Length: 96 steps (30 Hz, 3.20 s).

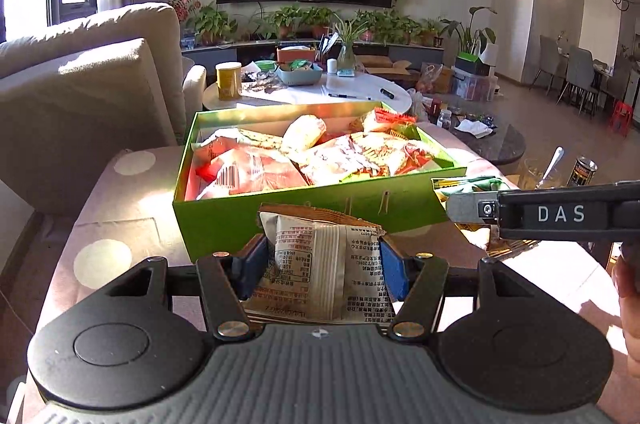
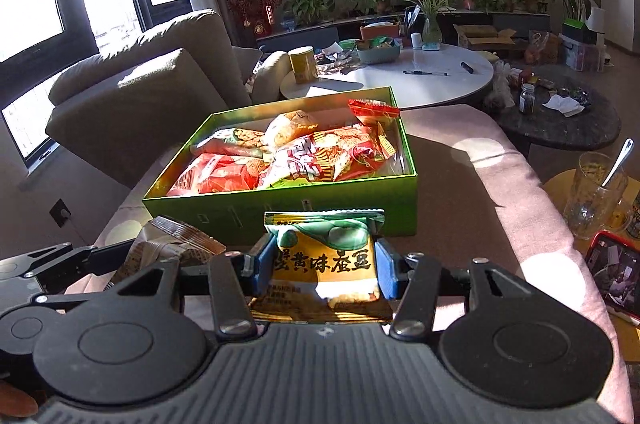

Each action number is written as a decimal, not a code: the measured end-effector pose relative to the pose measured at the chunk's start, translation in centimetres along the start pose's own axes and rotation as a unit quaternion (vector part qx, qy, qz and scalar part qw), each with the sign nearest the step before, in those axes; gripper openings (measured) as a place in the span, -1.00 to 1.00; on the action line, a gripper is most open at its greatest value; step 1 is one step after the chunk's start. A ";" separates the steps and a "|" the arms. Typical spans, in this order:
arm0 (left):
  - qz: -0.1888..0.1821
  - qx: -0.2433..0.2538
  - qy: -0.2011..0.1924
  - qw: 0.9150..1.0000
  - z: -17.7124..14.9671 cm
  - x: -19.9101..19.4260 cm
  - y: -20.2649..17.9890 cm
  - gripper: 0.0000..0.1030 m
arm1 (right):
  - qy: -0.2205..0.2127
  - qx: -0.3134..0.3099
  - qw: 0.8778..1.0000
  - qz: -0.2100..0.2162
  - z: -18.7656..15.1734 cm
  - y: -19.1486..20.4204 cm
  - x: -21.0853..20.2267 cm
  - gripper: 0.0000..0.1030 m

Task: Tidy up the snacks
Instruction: 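Carry the white packet left and the yellow bean packet right over the box, then lower both packets into the box and open both grippers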

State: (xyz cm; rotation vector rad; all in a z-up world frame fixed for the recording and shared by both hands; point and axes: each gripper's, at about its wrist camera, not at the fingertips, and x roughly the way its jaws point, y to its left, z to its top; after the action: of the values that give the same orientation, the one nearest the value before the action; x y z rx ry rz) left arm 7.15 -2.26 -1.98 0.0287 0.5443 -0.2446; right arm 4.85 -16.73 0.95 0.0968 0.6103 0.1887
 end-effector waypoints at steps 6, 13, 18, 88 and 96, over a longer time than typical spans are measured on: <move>0.008 -0.003 -0.015 1.000 1.2 -0.1 0.6 0.09 | -0.020 -0.004 1.000 0.015 1.2 0.3 -0.1 0.56; 0.011 -0.002 -0.027 1.000 2.5 0.3 1.0 0.09 | -0.029 -0.007 0.999 0.027 2.1 0.5 0.5 0.56; 0.013 0.001 -0.031 0.999 3.3 0.9 1.1 0.09 | -0.033 -0.008 0.999 0.032 2.8 0.5 0.9 0.56; 0.039 0.002 0.008 0.999 4.6 5.7 3.3 0.56 | -0.013 0.009 0.997 0.073 4.6 -0.4 3.1 0.59; 0.029 0.001 0.013 0.999 2.5 2.8 2.8 0.56 | -0.010 0.001 0.997 0.078 3.0 0.1 0.6 0.59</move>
State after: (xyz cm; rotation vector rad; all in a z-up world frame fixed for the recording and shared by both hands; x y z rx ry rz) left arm 11.41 -0.39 -1.39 0.0490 0.5689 -0.1872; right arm 7.08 -16.59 3.10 0.1478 0.5832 0.3391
